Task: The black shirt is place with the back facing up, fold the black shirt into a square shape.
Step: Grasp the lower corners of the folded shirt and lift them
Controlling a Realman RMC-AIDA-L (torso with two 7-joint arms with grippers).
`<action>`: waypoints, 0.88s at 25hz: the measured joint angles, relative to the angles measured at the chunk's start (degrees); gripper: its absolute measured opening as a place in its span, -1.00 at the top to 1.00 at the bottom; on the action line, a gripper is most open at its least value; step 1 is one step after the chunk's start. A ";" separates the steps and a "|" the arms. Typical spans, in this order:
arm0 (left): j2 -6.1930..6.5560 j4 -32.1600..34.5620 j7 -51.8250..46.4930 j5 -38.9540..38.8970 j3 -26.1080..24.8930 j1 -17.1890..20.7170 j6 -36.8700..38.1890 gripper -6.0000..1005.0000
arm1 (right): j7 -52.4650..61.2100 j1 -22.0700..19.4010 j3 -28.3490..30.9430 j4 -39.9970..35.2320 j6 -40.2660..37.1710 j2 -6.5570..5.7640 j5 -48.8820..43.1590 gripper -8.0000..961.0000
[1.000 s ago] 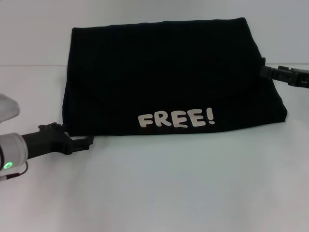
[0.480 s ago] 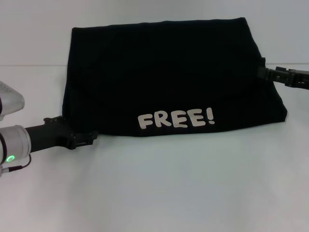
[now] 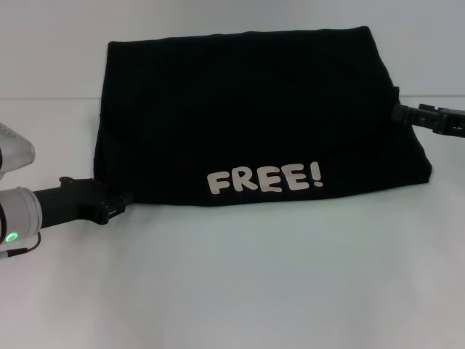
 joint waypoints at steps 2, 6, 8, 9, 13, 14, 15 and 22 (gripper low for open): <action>0.01 -0.03 -0.01 0.02 0.01 -0.09 -0.05 -0.06 | 0.02 -0.06 -0.03 -0.01 0.00 -0.15 -0.08 -0.72; 0.06 0.14 -0.07 0.04 0.01 -0.13 -0.09 0.33 | 0.63 -0.26 -0.16 -0.01 0.24 -0.64 -0.99 -0.72; 0.10 0.21 -0.10 0.04 0.01 -0.14 -0.09 0.50 | 1.55 -0.28 -0.40 -0.01 0.77 -1.05 -2.59 -0.72; 0.10 0.24 -0.11 0.04 0.01 -0.14 -0.10 0.56 | 2.24 -0.22 -0.48 -0.01 1.19 -1.29 -3.60 -0.72; 0.10 0.56 -0.12 0.04 -0.05 -0.05 0.04 0.82 | 6.50 0.16 -0.60 -0.18 3.08 -2.15 -8.12 -0.72; 0.10 0.74 -0.13 0.04 -0.07 0.06 0.25 0.89 | 7.77 0.26 -0.62 -0.32 3.52 -2.35 -9.21 -0.72; 0.10 0.88 -0.13 0.04 -0.10 0.12 0.40 0.91 | 9.06 0.35 -0.64 -0.44 3.86 -2.53 -10.22 -0.72; 0.11 1.02 -0.15 0.04 -0.09 0.16 0.66 0.98 | 16.46 1.72 -3.75 0.13 8.05 -3.52 -15.64 -0.72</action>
